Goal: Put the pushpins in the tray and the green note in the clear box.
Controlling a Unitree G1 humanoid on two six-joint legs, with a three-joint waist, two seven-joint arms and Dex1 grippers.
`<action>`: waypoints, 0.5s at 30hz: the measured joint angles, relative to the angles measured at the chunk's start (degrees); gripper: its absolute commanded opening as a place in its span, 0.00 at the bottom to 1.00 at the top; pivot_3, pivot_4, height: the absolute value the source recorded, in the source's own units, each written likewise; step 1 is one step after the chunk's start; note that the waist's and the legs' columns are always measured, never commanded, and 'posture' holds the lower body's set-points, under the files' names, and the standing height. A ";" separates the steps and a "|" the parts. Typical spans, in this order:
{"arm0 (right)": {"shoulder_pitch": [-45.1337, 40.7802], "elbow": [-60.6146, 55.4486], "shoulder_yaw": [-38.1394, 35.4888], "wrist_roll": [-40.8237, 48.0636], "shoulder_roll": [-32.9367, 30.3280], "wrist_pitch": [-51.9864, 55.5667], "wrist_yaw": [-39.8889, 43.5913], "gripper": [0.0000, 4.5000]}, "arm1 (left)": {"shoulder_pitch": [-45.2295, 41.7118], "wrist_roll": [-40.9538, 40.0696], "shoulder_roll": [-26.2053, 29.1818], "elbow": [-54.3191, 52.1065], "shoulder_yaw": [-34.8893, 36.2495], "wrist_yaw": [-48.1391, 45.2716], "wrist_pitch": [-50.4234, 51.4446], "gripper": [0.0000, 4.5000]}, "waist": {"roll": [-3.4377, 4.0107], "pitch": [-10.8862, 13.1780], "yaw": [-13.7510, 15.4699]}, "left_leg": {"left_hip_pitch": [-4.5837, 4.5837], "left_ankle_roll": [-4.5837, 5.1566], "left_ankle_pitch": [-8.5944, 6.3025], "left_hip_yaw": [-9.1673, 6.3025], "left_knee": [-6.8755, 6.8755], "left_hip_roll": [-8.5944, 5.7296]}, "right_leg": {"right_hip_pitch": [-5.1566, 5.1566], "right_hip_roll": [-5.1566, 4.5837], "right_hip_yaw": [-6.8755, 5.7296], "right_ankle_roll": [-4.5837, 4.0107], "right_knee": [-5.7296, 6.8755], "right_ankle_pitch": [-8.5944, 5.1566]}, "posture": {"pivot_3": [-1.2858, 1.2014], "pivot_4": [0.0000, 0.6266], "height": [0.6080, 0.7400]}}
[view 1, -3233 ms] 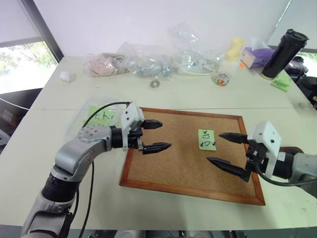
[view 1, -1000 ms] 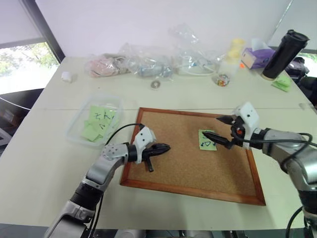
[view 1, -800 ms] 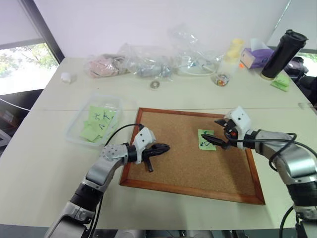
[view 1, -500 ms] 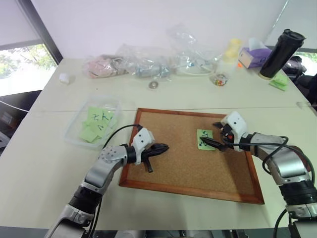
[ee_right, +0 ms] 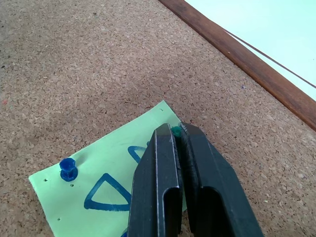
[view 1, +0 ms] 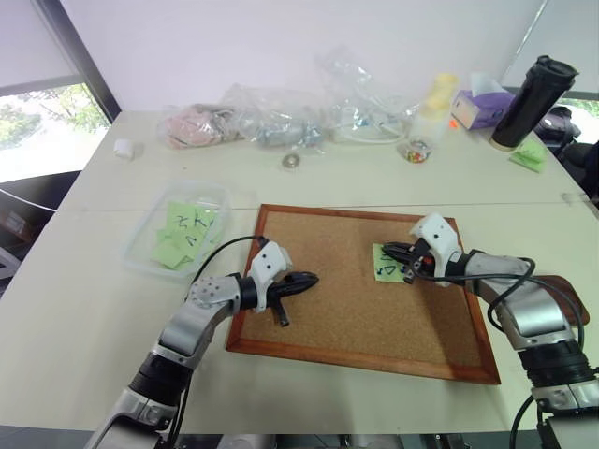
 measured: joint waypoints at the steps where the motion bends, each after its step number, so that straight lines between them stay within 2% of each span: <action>1: 0.01 -0.22 -0.15 0.13 0.00 0.49 0.00 0.01 | 0.02 0.00 0.00 -0.07 0.00 0.00 0.07 0.00 | 0.00 0.00 0.04 | 0.00 0.00 0.00 0.00 0.00 0.00 | 0.00 0.00 0.00 0.00 0.00 0.00 | 0.52 0.24 0.93; 6: 0.70 -4.57 -3.73 3.39 -0.28 4.88 -0.11 0.01 | 0.16 0.00 0.12 -0.55 0.07 0.01 0.82 0.00 | 0.00 0.00 0.08 | -0.04 0.00 0.00 0.00 0.00 -0.01 | -0.03 -0.01 0.01 0.00 0.00 0.00 | 0.52 0.24 0.93; 15: 5.11 -15.46 -18.67 10.22 -3.41 13.93 -2.73 0.01 | 0.43 -0.01 0.16 -1.04 0.18 -0.10 1.45 0.00 | 0.01 -0.03 0.15 | -0.03 0.00 0.00 0.00 -0.03 0.00 | -0.02 -0.01 0.01 0.00 -0.01 0.00 | 0.52 0.24 0.93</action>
